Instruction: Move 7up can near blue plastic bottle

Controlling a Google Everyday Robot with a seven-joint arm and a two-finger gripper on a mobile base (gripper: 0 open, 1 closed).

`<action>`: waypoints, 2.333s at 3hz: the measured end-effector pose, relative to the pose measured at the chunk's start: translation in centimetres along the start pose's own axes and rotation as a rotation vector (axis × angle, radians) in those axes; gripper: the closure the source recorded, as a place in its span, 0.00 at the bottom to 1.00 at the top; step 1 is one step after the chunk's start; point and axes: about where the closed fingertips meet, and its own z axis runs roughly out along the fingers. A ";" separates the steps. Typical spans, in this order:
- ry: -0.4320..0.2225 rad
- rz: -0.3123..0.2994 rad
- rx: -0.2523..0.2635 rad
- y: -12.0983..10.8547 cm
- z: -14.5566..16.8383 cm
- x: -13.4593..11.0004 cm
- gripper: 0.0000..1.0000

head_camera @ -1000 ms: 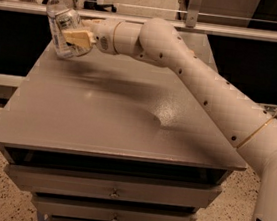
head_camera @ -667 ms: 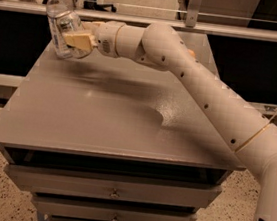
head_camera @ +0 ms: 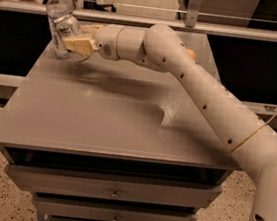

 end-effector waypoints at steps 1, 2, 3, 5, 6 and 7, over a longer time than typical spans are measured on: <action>0.013 -0.011 -0.021 -0.2 0.5 0.9 1.00; 0.010 -0.017 -0.031 -0.6 0.9 1.7 1.00; 0.015 -0.016 -0.029 -1.0 0.9 2.4 0.82; 0.040 -0.031 -0.023 -1.1 0.2 2.7 0.36; 0.047 -0.038 -0.026 -1.1 0.1 2.6 0.13; 0.051 -0.039 -0.027 -1.1 0.1 2.8 0.00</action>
Offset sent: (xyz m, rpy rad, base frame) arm 0.0191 -0.0006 -0.0261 -0.0130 -0.0154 0.0338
